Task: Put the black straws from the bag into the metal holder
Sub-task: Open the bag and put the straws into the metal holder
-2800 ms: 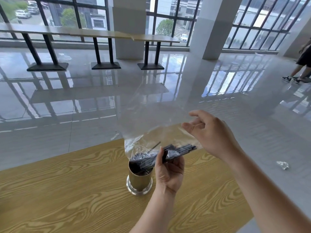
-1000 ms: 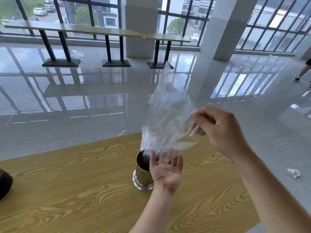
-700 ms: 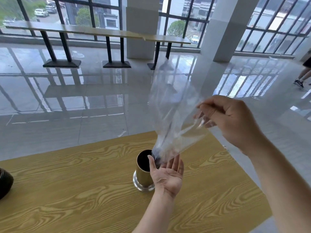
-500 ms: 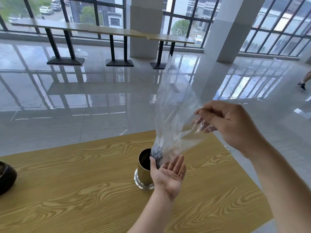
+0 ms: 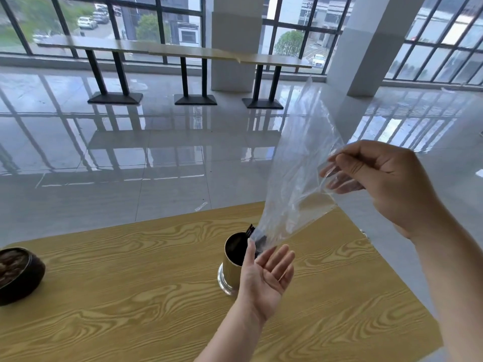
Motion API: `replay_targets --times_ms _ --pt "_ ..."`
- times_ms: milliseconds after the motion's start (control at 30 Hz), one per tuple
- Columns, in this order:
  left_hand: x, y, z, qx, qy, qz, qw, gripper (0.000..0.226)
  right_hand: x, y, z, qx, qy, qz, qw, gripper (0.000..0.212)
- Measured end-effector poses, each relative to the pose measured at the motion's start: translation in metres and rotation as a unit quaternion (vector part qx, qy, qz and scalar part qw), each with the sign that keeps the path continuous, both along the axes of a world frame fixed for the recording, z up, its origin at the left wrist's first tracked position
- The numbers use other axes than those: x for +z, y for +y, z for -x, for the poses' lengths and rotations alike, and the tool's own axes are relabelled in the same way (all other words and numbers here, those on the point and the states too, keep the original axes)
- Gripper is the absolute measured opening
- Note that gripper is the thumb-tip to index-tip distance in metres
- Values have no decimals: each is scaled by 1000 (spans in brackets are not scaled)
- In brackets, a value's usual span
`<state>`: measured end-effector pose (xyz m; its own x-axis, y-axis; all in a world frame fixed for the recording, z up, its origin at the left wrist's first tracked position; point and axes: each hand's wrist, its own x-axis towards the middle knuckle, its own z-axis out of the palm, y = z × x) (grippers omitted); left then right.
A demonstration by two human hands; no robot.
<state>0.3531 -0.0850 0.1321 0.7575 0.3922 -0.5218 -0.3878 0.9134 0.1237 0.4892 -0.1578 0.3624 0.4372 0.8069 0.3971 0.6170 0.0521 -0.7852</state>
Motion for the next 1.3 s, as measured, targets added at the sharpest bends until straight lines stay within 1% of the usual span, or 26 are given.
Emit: replay_targets --times_ms 133,200,400,533,700,767,833,900,1033,1133,1200,1300 --pt "17 9 -13 9 9 20 1000 34 7 -5 -4 0 -12 -8 1000 17" --pt "25 10 -17 10 0 17 1000 25 10 -9 -7 -6 -16 -15 1000 17" --pt "41 17 -26 23 -13 -22 999 20 20 -18 -13 -33 -6 -69 997 14" --pt "50 37 -26 53 -15 -44 998 28 19 -23 -17 -56 5 -73 996 13" --pt "65 67 -18 102 -40 -110 988 12 16 -27 -18 -105 -15 -66 992 11" --pt "74 79 -10 110 -57 -135 983 9 15 -29 -18 -123 -27 -62 990 11" --pt "82 90 0 123 -75 -154 977 9 16 -31 -16 -124 -24 -63 990 10" --pt "91 100 12 137 -96 -170 971 3 14 -32 -14 -118 -15 -67 991 12" --pt "109 114 45 164 -110 -214 957 9 6 -26 -6 -92 37 -77 992 11" --pt "115 125 79 206 -88 -230 947 26 -9 -10 4 -68 70 -58 994 11" --pt "117 132 105 231 -75 -225 944 34 -21 5 14 -48 101 -42 993 11" --pt "115 138 148 279 -51 -219 934 30 -41 28 32 -19 135 -17 991 7"
